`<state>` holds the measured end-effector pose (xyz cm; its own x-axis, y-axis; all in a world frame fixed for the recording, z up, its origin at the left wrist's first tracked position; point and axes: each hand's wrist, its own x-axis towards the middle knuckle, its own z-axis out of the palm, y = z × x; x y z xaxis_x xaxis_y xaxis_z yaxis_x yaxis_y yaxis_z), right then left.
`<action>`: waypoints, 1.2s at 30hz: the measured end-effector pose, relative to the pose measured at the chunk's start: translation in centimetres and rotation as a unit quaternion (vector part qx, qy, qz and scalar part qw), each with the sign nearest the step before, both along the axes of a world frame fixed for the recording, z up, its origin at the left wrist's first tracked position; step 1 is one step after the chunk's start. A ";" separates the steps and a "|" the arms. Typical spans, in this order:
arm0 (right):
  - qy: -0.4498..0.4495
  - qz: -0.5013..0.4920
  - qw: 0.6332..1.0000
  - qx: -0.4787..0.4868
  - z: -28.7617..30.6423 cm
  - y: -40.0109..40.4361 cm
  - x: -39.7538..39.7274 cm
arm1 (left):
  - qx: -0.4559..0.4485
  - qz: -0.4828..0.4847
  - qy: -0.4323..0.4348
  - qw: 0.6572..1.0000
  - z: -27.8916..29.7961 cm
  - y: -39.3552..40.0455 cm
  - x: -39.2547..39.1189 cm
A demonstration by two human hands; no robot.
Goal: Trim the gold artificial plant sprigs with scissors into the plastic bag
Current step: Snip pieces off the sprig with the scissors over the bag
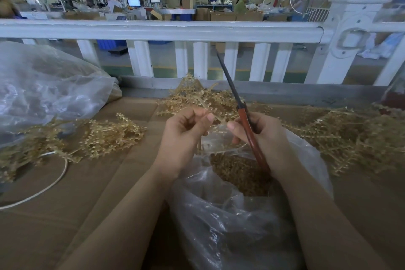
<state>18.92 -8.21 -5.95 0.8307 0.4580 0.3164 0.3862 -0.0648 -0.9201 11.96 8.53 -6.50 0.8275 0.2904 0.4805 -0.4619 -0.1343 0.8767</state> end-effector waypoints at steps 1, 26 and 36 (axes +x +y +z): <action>-0.002 -0.004 1.000 -0.005 0.0 0.0 0.0 | -0.002 -0.007 0.005 1.000 0.0 0.0 0.0; -0.068 -0.056 0.972 -0.216 -0.5 -0.5 0.6 | 0.018 0.084 0.046 0.995 0.3 1.2 -0.4; -0.156 -0.051 0.936 -0.313 0.5 -0.9 -0.2 | 0.063 0.099 0.038 0.992 0.6 1.6 -0.8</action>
